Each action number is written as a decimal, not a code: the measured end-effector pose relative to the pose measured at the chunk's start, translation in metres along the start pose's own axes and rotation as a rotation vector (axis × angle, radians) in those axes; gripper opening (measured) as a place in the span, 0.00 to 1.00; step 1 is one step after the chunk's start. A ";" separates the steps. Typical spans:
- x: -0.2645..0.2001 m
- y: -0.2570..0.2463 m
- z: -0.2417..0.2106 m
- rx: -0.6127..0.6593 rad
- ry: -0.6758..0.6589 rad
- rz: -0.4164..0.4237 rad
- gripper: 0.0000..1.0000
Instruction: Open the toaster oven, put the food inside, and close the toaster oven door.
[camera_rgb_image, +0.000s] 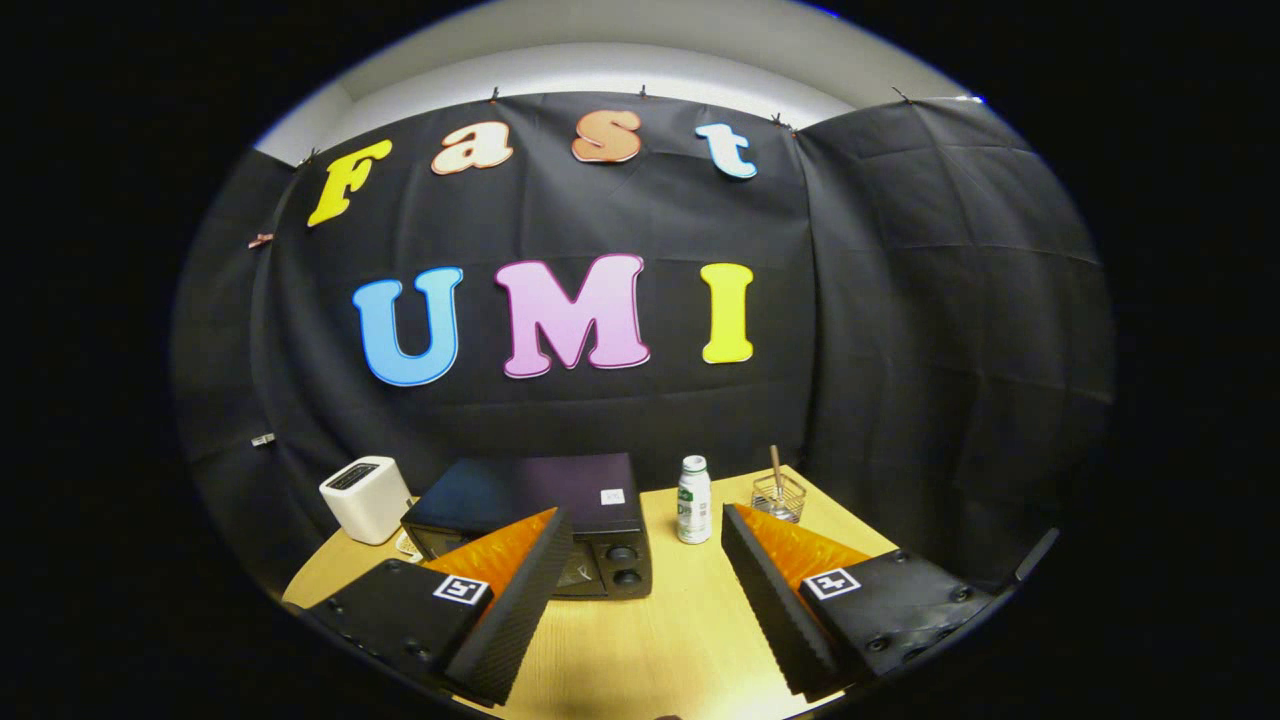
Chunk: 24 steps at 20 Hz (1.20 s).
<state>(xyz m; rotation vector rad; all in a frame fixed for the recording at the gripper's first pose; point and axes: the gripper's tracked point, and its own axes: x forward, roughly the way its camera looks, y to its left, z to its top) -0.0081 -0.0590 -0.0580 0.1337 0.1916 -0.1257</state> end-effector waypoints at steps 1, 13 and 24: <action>-0.011 -0.014 0.009 0.018 -0.013 -0.015 0.98; -0.099 -0.063 0.070 -0.105 -0.164 -0.102 0.98; -0.088 0.016 0.076 -0.164 -0.177 -0.006 0.98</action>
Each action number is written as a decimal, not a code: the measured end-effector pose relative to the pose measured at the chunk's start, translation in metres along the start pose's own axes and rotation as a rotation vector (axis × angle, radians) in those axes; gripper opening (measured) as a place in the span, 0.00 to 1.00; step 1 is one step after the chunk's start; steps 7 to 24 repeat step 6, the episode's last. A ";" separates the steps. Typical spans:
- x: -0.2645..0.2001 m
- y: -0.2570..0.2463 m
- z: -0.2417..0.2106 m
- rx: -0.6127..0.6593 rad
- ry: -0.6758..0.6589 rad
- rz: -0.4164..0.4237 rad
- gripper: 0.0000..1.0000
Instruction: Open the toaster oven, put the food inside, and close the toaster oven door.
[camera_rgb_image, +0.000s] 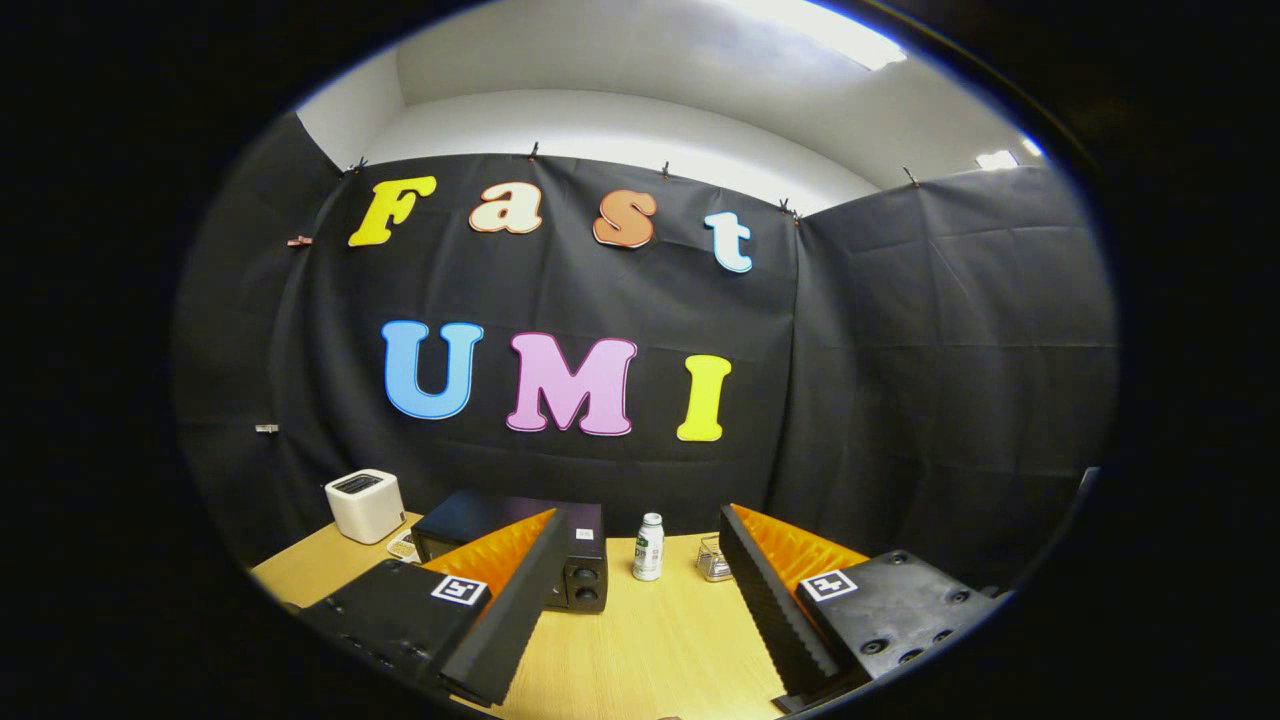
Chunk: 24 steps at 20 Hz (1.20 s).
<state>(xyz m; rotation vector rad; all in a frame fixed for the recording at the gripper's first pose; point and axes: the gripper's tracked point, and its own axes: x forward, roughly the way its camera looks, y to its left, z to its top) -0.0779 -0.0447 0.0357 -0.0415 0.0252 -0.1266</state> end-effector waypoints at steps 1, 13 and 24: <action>0.001 0.006 0.001 -0.002 -0.001 0.007 0.98; 0.004 0.040 -0.001 -0.001 0.003 0.056 0.98; 0.004 0.040 -0.001 -0.001 0.003 0.056 0.98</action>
